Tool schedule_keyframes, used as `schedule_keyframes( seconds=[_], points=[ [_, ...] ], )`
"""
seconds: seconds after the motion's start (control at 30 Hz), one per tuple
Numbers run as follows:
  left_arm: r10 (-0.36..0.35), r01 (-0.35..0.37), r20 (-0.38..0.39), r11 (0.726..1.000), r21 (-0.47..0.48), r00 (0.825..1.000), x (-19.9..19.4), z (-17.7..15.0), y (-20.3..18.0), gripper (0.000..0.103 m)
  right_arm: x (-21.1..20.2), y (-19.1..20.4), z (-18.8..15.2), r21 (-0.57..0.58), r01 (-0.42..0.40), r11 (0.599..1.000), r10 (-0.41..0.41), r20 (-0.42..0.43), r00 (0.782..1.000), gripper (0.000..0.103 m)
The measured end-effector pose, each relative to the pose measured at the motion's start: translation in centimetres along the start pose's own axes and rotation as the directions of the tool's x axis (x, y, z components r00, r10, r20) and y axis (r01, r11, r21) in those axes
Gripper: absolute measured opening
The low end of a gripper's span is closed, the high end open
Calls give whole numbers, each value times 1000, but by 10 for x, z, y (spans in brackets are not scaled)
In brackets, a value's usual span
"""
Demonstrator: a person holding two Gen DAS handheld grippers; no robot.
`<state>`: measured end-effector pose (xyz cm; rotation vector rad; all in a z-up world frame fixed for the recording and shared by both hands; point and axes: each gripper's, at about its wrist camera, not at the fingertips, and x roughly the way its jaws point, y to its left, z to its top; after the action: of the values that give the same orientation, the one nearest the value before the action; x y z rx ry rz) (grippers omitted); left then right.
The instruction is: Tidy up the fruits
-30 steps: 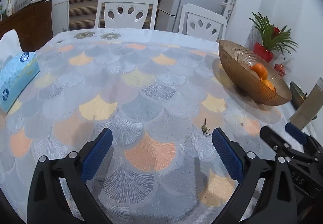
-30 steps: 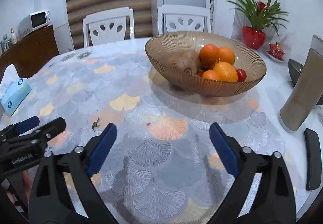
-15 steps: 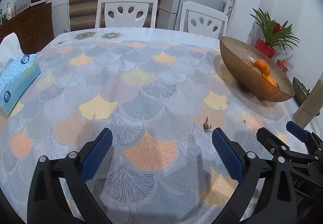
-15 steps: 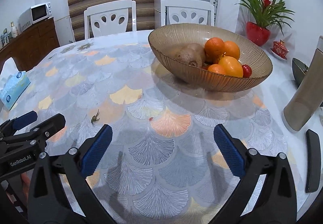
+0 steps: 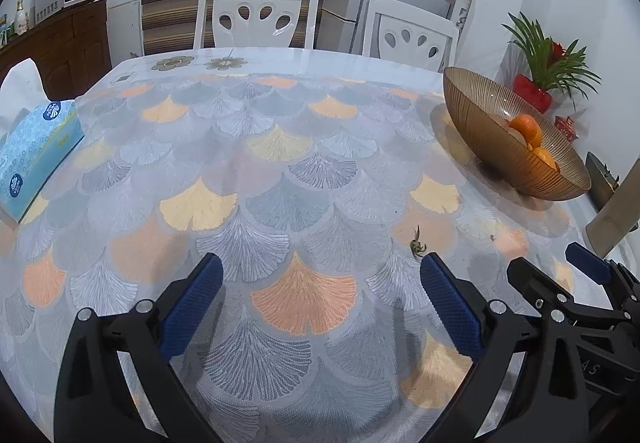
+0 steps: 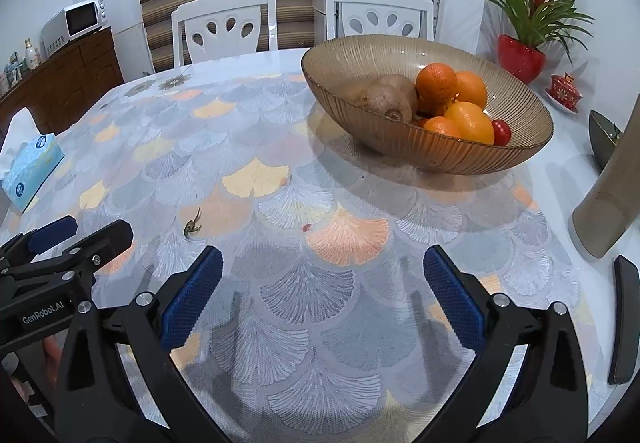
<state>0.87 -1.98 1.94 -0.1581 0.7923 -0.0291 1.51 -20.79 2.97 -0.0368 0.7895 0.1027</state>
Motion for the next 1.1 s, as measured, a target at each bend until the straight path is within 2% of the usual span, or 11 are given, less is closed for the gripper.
schedule_keyframes(
  seconds=[0.3,1.1],
  points=[
    [-13,13,9,1000,-28,1000,-3,0,4,98,1,0,0,0,-1,1000,1,-10,1000,100],
    [-11,11,9,999,-31,1000,-4,0,4,98,5,-1,0,4,-5,1000,5,-27,1000,100]
  ],
)
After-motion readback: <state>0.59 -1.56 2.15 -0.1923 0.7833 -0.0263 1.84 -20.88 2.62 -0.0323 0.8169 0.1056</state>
